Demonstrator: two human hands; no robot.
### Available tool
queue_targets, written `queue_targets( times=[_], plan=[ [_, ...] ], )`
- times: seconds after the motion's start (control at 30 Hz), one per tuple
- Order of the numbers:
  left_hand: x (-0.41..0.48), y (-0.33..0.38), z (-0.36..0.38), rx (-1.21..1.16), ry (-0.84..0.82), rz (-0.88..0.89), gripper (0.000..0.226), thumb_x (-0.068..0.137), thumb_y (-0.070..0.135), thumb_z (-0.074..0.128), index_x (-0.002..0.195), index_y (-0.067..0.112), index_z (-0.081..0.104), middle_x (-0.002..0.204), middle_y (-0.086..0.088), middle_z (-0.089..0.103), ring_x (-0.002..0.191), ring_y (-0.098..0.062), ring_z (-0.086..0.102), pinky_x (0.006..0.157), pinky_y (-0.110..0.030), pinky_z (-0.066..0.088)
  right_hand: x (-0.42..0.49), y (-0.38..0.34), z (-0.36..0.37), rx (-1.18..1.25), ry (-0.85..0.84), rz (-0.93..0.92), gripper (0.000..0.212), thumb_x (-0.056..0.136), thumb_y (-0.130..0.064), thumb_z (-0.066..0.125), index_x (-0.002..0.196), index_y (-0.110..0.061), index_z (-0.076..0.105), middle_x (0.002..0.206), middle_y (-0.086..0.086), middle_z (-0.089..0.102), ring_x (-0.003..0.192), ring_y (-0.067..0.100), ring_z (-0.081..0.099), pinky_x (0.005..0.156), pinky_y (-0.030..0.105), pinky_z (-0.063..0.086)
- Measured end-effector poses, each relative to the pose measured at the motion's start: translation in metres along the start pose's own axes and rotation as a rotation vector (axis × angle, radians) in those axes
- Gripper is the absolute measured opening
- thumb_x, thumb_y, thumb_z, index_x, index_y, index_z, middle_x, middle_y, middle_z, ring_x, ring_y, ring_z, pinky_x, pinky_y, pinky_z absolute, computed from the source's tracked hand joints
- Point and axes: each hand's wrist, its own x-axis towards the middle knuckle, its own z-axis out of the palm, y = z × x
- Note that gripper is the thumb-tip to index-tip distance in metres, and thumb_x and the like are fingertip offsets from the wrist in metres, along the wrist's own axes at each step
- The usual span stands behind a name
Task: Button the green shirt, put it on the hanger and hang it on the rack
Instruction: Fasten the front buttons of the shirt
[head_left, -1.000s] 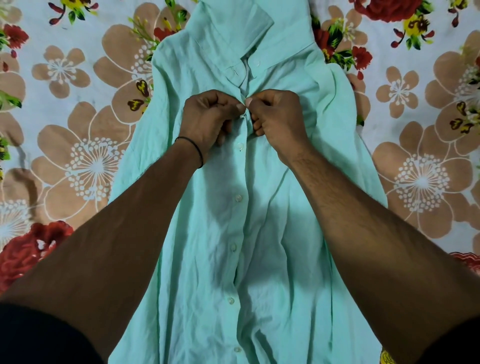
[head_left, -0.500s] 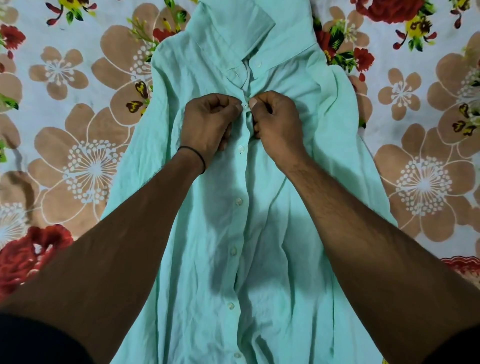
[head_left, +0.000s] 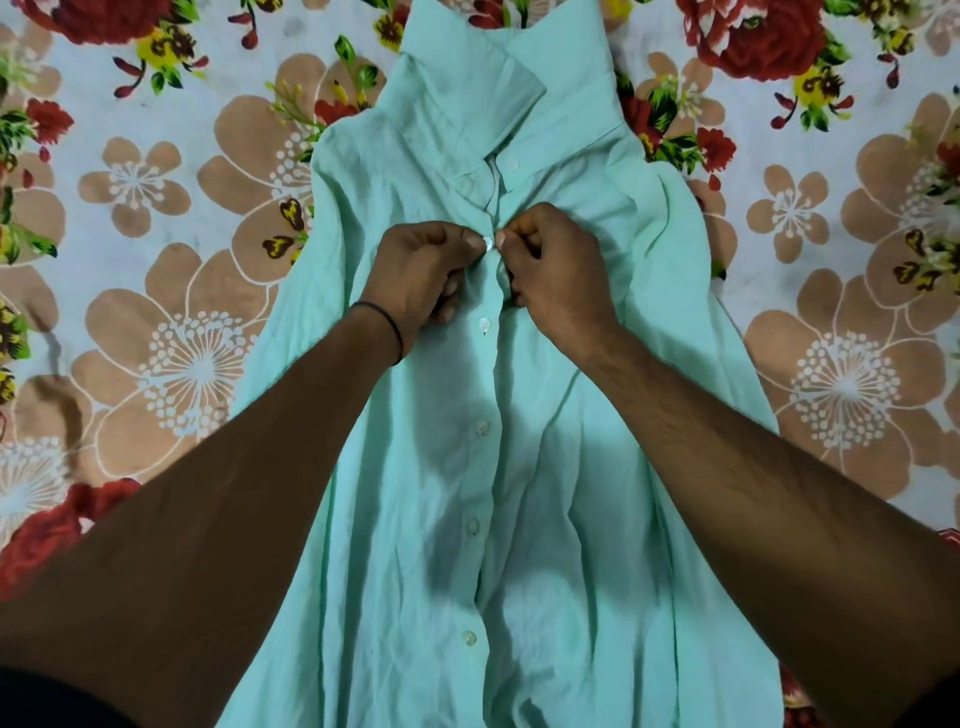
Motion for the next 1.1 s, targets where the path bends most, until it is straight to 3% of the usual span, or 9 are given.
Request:
queue_targets(
  times=[0.13, 0.27, 0.33, 0.47, 0.6, 0.7, 0.8, 0.93, 1.1],
  plan=[
    [-0.004, 0.003, 0.003, 0.049, 0.056, 0.060, 0.012, 0.093, 0.006, 0.057, 0.084, 0.006, 0.065, 0.050, -0.006, 0.049, 0.037, -0.016, 0.040, 0.039, -0.020, 0.035, 0.008, -0.004, -0.017, 0.150, -0.013, 0.077, 0.022, 0.094, -0.022, 0.065, 0.088, -0.001, 0.061, 0.066, 0.004, 0.062, 0.049, 0.018, 0.061, 0.042, 0.028, 0.049],
    [0.012, 0.027, -0.017, 0.229, 0.383, 0.449, 0.017, 0.087, 0.006, 0.055, 0.102, 0.007, 0.064, 0.074, -0.008, 0.061, 0.058, -0.015, 0.055, 0.055, -0.027, 0.047, 0.035, -0.005, -0.047, 0.037, 0.265, -0.132, 0.015, 0.092, -0.020, 0.064, 0.097, -0.007, 0.059, 0.087, 0.004, 0.062, 0.075, 0.016, 0.058, 0.067, 0.034, 0.050],
    [0.031, 0.043, -0.029, 0.424, 0.488, 0.599, 0.031, 0.083, 0.013, 0.062, 0.113, 0.007, 0.059, 0.100, -0.013, 0.060, 0.085, -0.023, 0.058, 0.076, -0.033, 0.050, 0.055, -0.005, -0.057, -0.125, 0.363, -0.159, 0.037, 0.086, -0.028, 0.068, 0.110, -0.003, 0.054, 0.108, 0.012, 0.057, 0.096, 0.024, 0.055, 0.084, 0.042, 0.047],
    [0.068, 0.069, -0.036, 0.842, 0.420, 0.242, 0.059, 0.077, 0.044, 0.077, 0.121, 0.013, 0.054, 0.131, -0.018, 0.046, 0.126, -0.038, 0.038, 0.101, -0.050, 0.035, 0.091, -0.008, -0.071, -0.355, 0.166, 0.003, 0.067, 0.073, -0.052, 0.077, 0.116, -0.006, 0.052, 0.117, 0.008, 0.055, 0.110, 0.028, 0.051, 0.087, 0.038, 0.042],
    [0.084, 0.090, -0.056, 0.678, 0.274, 0.295, 0.037, 0.083, 0.035, 0.074, 0.066, 0.019, 0.044, 0.076, -0.005, 0.055, 0.089, -0.031, 0.056, 0.083, -0.045, 0.043, 0.111, -0.012, -0.091, -0.170, 0.002, -0.034, 0.010, 0.091, -0.028, 0.070, 0.085, -0.021, 0.065, 0.074, -0.014, 0.057, 0.066, 0.007, 0.052, 0.068, 0.024, 0.039],
    [0.085, 0.106, -0.068, 0.525, 0.227, 0.453, 0.040, 0.089, 0.036, 0.066, 0.066, 0.013, 0.043, 0.061, 0.001, 0.041, 0.060, -0.018, 0.042, 0.060, -0.033, 0.033, 0.127, -0.017, -0.115, 0.035, 0.021, -0.102, 0.017, 0.095, -0.023, 0.065, 0.093, -0.006, 0.068, 0.073, -0.008, 0.065, 0.070, 0.009, 0.061, 0.070, 0.029, 0.048],
    [0.088, 0.111, -0.066, 0.756, 0.271, 0.515, 0.040, 0.095, 0.050, 0.054, 0.083, 0.012, 0.052, 0.082, -0.015, 0.057, 0.080, -0.032, 0.056, 0.067, -0.035, 0.036, 0.134, -0.023, -0.123, -0.080, 0.003, -0.201, 0.023, 0.097, -0.026, 0.061, 0.086, -0.007, 0.070, 0.072, -0.001, 0.065, 0.067, 0.006, 0.058, 0.063, 0.027, 0.041],
    [0.086, 0.109, -0.068, 1.051, 0.215, 0.348, 0.059, 0.086, 0.075, 0.041, 0.077, 0.017, 0.047, 0.078, -0.008, 0.058, 0.079, -0.034, 0.058, 0.061, -0.035, 0.037, 0.137, -0.022, -0.128, -0.312, 0.014, -0.240, 0.051, 0.099, -0.042, 0.056, 0.058, -0.016, 0.039, 0.054, 0.000, 0.036, 0.051, 0.014, 0.038, 0.057, 0.036, 0.028],
    [0.060, 0.101, -0.090, 0.991, 0.046, 0.091, 0.063, 0.066, 0.069, 0.071, 0.082, 0.009, 0.063, 0.078, -0.008, 0.067, 0.064, -0.024, 0.065, 0.064, -0.034, 0.054, 0.109, -0.003, -0.139, -0.258, -0.008, 0.008, 0.062, 0.086, -0.070, 0.057, 0.070, -0.010, 0.048, 0.064, 0.005, 0.045, 0.061, 0.018, 0.045, 0.061, 0.036, 0.031]
  ],
)
